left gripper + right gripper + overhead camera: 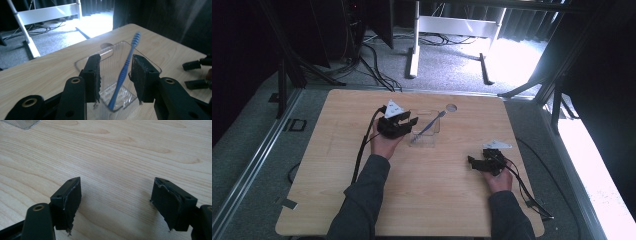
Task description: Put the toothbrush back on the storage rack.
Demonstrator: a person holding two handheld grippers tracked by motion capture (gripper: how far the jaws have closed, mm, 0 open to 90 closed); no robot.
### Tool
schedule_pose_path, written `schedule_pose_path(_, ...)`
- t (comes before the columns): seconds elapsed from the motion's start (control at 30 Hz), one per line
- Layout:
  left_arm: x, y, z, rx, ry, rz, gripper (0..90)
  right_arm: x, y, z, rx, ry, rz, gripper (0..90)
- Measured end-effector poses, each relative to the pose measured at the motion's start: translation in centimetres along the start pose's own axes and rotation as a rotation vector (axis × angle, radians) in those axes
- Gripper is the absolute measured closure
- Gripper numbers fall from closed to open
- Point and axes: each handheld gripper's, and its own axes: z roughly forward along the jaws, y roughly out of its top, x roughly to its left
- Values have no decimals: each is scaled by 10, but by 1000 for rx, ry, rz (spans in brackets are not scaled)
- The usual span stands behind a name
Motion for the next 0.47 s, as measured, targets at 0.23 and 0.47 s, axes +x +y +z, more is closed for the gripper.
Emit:
schedule_pose_path(0.23, 25, -14, -17, 18, 62, -77, 563, 0, 0, 0, 1, 1, 1, 237)
schedule_pose_path(0.47, 45, -44, -23, 90, 118, -139, 532, 0, 0, 0, 0, 1, 3, 237)
